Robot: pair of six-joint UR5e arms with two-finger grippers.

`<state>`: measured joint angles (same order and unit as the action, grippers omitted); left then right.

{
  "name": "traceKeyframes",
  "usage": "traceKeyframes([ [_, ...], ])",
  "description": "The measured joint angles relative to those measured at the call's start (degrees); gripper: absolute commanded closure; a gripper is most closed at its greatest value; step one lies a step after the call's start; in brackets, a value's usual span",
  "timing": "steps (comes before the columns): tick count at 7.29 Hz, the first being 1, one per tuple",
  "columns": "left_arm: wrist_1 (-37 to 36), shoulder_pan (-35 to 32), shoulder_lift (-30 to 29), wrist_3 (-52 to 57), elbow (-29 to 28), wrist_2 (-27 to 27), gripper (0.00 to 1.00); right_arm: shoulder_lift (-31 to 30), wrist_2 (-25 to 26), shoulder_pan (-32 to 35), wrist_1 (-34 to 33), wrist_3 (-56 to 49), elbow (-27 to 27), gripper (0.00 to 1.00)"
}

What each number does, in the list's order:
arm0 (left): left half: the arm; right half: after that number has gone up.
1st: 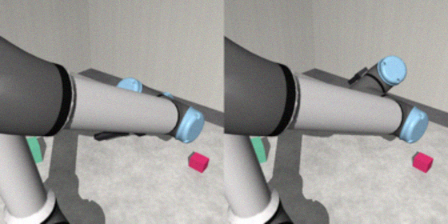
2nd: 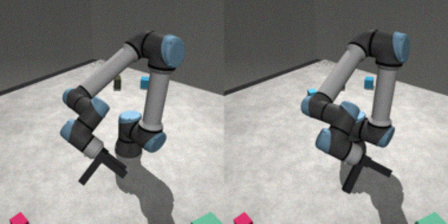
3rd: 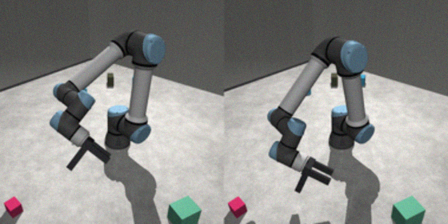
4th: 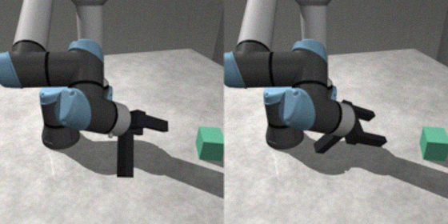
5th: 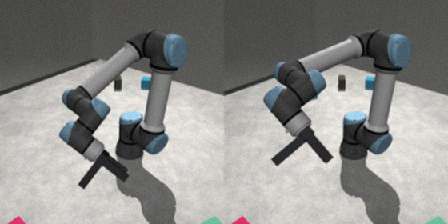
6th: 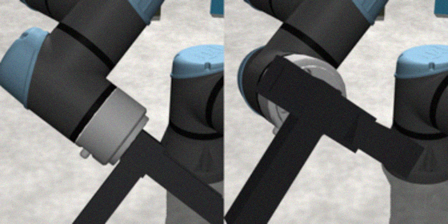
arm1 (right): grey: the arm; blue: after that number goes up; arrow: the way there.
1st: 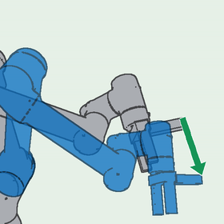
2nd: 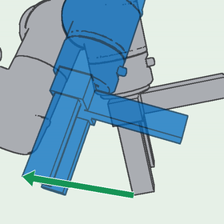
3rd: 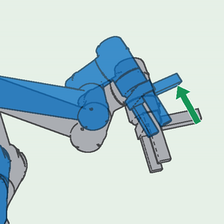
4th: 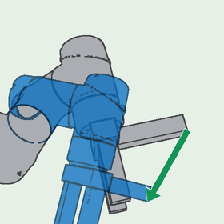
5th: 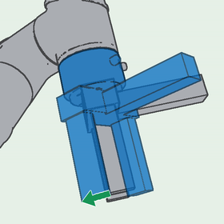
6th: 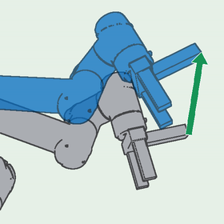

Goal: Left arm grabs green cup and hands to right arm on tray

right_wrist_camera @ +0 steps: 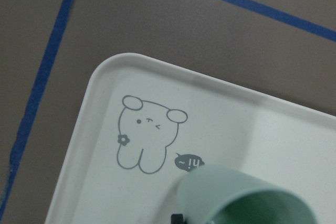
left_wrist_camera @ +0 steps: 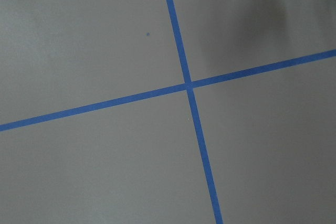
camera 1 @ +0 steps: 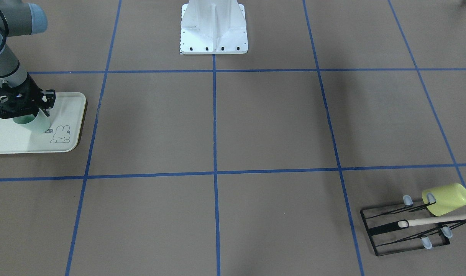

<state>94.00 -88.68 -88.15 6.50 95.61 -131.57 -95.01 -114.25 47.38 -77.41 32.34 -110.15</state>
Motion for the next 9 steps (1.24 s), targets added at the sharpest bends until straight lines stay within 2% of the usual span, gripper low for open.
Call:
traceKeyframes([
  [2, 0.04, 0.03, -0.09, 0.03, 0.17, 0.00, 0.00, 0.28, -0.81, 3.03, -0.44, -0.09, -2.91, 0.00],
  [5, 0.06, 0.08, -0.09, 0.08, 0.26, -0.10, 0.00, 1.47, -3.68, 13.81, -2.92, -3.77, -4.30, 0.00],
  [7, -0.19, 0.01, 0.17, 0.30, 0.09, -1.03, 0.00, 4.98, -6.07, 24.54, -13.80, -19.22, -3.74, 0.00],
  [9, -0.27, -0.14, 1.87, 0.66, 0.49, -2.27, 0.00, 5.60, -9.97, 34.10, -19.73, -34.35, 0.35, 0.00],
])
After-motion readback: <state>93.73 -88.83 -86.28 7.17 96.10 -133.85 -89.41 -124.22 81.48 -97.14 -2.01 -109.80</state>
